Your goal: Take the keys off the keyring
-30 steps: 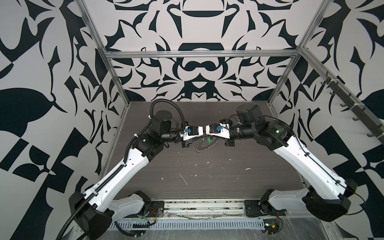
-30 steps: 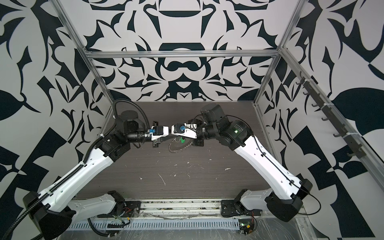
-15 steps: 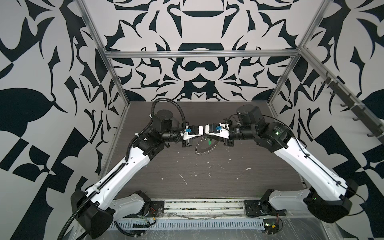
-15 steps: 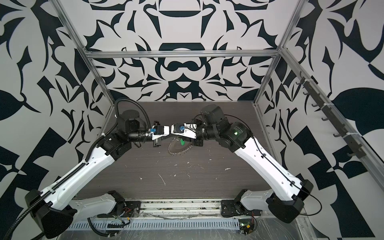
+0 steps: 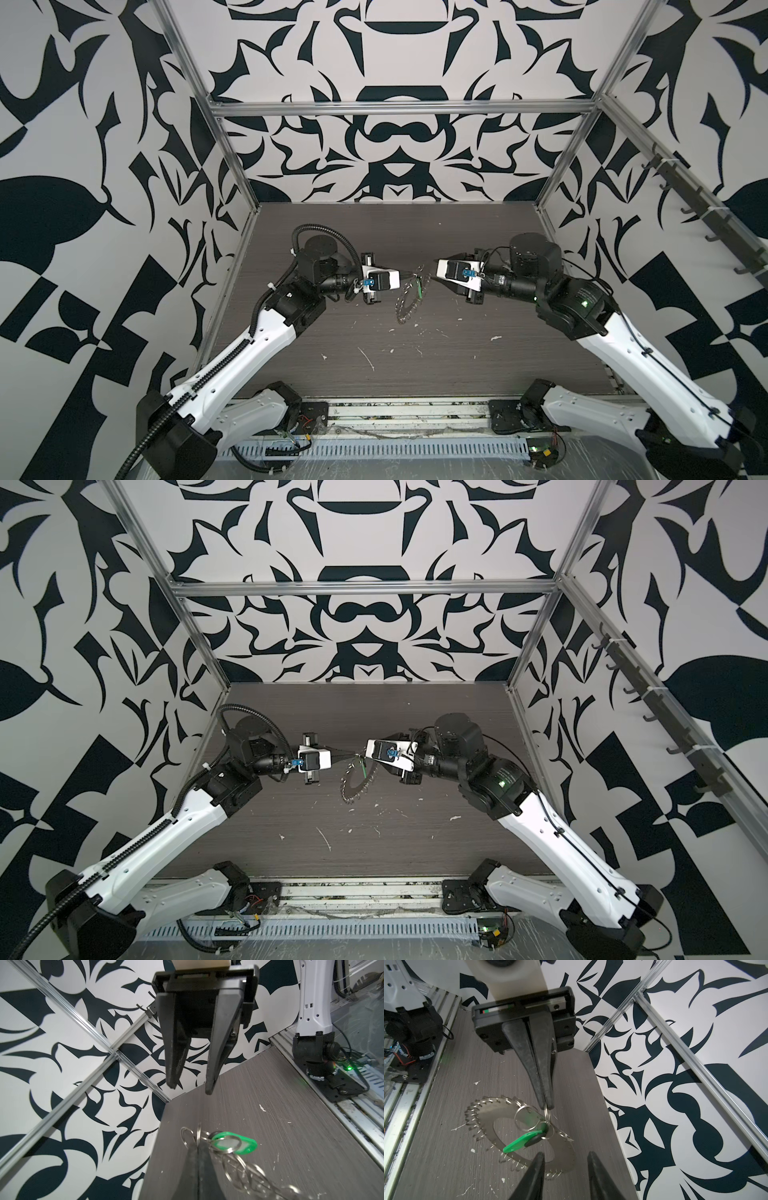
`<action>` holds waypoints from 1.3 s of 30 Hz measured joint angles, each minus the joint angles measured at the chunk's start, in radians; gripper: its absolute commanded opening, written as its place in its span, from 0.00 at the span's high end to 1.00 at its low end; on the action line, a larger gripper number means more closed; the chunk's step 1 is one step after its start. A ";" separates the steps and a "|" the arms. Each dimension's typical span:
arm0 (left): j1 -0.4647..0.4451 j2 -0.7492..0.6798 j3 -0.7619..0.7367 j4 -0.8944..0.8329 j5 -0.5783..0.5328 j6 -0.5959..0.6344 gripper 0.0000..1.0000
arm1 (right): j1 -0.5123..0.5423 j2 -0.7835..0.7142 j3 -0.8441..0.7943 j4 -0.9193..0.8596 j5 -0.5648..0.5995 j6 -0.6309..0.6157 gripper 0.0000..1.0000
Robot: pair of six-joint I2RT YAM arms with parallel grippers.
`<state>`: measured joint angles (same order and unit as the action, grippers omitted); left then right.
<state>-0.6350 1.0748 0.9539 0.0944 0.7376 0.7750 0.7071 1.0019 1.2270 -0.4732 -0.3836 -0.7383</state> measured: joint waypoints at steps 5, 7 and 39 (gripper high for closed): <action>0.000 -0.016 -0.068 0.142 0.000 0.008 1.00 | 0.000 -0.021 -0.061 0.077 -0.026 -0.019 0.68; 0.000 -0.014 -0.076 0.172 0.002 0.002 1.00 | -0.001 -0.022 -0.073 0.102 -0.037 -0.020 0.70; 0.002 0.009 -0.077 0.275 0.050 -0.060 1.00 | -0.006 0.067 -0.011 0.122 -0.148 -0.022 0.92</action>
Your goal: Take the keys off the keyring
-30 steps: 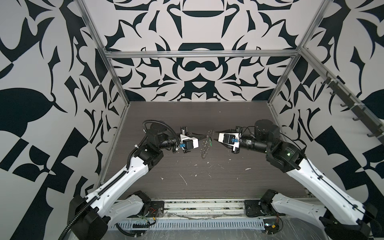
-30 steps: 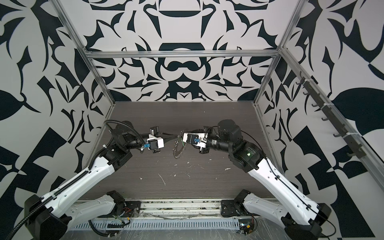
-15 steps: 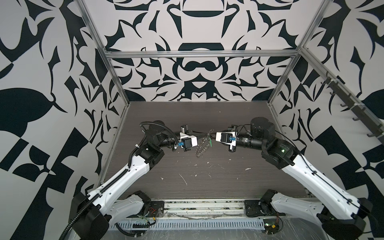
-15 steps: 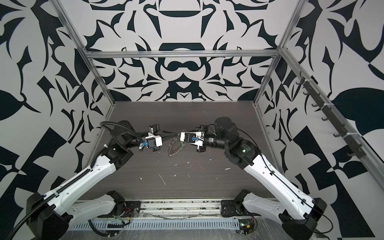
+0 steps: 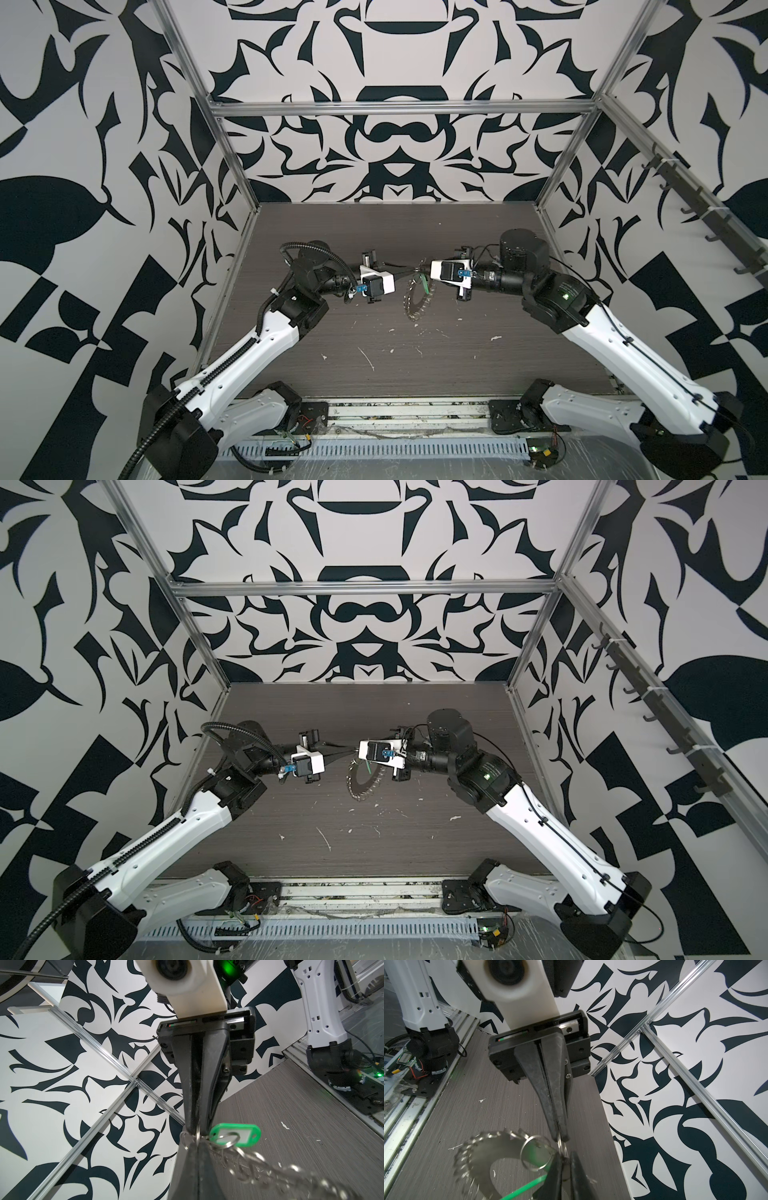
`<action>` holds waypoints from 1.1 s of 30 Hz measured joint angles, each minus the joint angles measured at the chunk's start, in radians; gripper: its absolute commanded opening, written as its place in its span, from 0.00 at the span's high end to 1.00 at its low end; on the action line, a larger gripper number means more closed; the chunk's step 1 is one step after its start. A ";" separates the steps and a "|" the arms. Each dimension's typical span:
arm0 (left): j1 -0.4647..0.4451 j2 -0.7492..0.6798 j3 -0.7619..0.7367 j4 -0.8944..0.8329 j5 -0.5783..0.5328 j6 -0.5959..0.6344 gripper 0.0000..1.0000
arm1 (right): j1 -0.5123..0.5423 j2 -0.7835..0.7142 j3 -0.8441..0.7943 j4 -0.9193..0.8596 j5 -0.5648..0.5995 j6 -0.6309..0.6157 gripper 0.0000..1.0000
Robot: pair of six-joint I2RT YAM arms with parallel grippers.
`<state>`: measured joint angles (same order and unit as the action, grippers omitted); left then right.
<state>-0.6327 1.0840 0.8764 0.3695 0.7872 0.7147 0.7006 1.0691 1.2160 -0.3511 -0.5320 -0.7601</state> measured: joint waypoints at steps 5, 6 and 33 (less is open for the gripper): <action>0.003 0.000 0.003 -0.032 0.000 0.010 0.86 | 0.000 0.014 0.016 -0.039 -0.006 -0.015 1.00; 0.003 0.000 0.008 -0.052 0.000 0.020 0.79 | 0.000 0.018 0.021 -0.052 -0.006 -0.019 1.00; -0.002 0.058 0.123 -0.337 -0.032 0.048 0.82 | 0.001 0.085 0.141 -0.259 0.039 -0.105 1.00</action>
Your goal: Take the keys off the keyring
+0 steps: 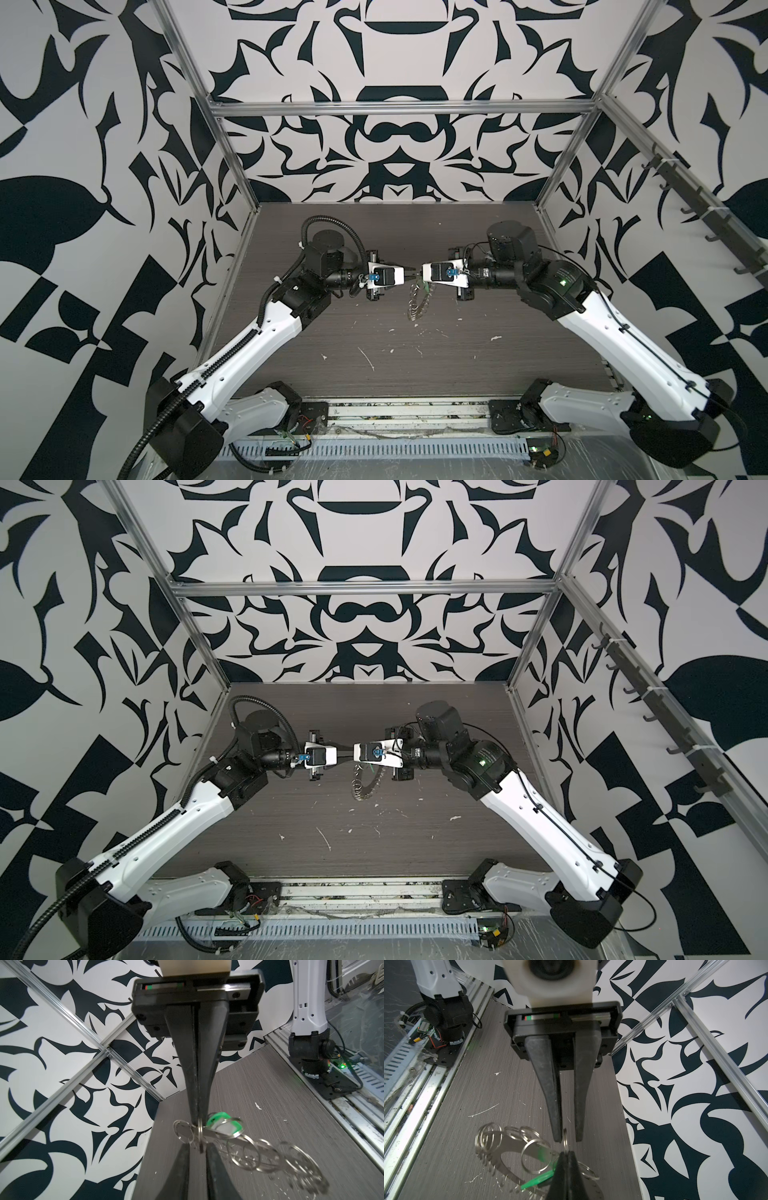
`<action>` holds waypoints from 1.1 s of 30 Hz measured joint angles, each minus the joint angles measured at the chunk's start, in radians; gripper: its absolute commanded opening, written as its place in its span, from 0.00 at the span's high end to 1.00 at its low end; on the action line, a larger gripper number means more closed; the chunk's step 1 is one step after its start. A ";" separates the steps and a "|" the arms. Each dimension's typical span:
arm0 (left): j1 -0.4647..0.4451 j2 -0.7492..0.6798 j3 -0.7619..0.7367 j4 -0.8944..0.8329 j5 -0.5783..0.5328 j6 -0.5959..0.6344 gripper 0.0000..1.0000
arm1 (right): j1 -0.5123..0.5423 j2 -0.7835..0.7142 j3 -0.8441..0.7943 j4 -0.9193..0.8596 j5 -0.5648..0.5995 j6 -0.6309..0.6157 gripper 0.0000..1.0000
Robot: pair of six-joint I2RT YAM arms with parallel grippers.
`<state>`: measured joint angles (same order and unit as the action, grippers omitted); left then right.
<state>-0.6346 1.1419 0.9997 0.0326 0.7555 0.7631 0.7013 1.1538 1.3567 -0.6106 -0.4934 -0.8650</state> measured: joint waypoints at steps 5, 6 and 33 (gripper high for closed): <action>0.000 0.008 0.007 0.002 -0.005 -0.022 0.82 | 0.000 0.004 0.000 0.000 0.000 0.000 1.00; 0.000 0.010 0.010 0.001 -0.005 -0.027 0.81 | 0.000 0.006 0.000 0.001 0.000 0.000 1.00; 0.000 0.019 0.038 -0.014 -0.026 -0.094 1.00 | -0.014 -0.129 -0.084 0.115 0.092 0.115 0.64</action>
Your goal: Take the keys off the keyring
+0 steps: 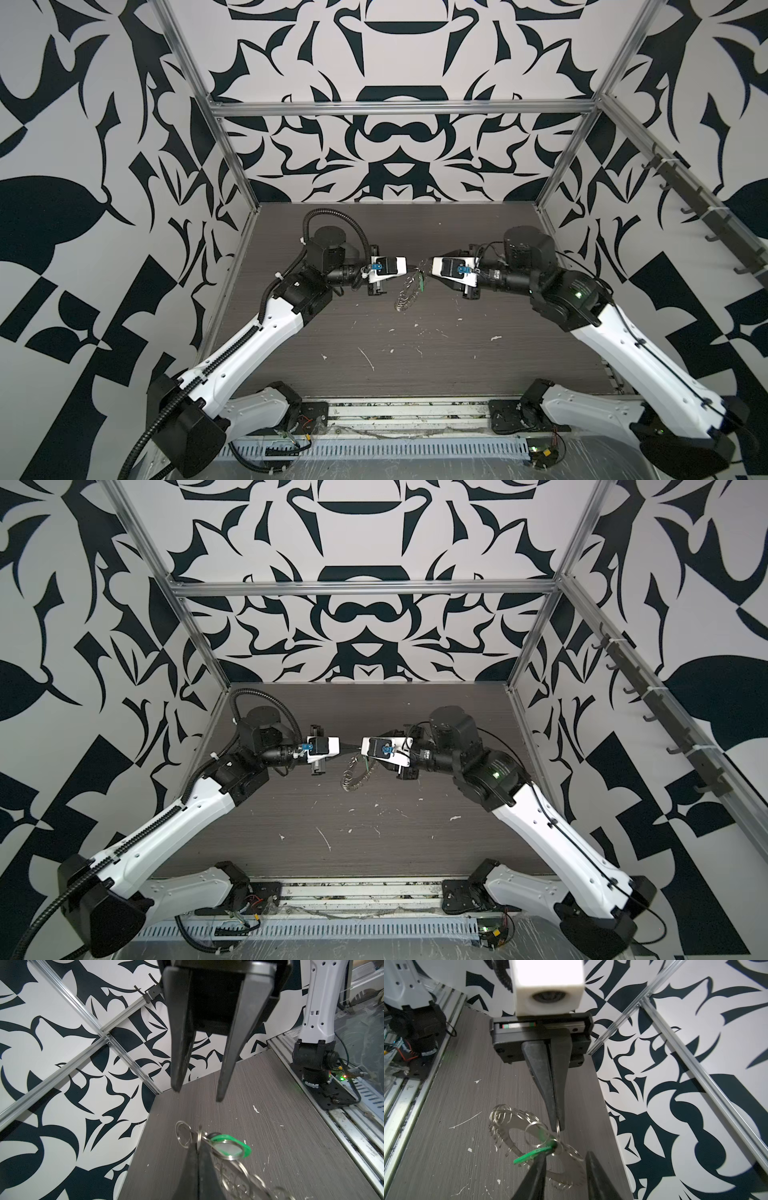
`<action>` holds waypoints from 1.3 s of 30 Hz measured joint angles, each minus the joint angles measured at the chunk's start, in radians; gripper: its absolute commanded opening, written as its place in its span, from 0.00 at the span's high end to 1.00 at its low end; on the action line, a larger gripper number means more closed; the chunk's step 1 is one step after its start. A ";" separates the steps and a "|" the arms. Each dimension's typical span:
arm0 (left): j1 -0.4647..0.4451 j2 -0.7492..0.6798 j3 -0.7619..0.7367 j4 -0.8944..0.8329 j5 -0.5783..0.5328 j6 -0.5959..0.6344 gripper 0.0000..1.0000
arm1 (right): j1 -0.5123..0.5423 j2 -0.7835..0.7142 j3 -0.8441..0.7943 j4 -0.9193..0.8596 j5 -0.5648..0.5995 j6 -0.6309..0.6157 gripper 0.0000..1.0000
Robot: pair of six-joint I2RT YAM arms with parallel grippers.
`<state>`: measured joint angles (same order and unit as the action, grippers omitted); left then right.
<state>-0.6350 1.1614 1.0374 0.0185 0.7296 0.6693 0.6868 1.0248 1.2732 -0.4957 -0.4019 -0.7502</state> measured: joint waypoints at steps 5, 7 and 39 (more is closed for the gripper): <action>0.000 0.000 -0.002 0.051 0.000 -0.040 1.00 | -0.007 -0.076 -0.107 0.091 0.016 0.103 0.59; 0.000 0.000 -0.009 0.079 0.001 -0.059 1.00 | -0.008 -0.082 -0.149 0.127 0.016 0.145 0.52; 0.000 0.000 -0.043 0.186 -0.009 -0.157 1.00 | -0.010 0.025 -0.235 0.293 -0.021 0.329 0.99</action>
<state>-0.6350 1.1614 0.9939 0.2047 0.7208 0.5121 0.6773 1.0496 1.0386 -0.2031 -0.4229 -0.4213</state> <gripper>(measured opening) 0.042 0.145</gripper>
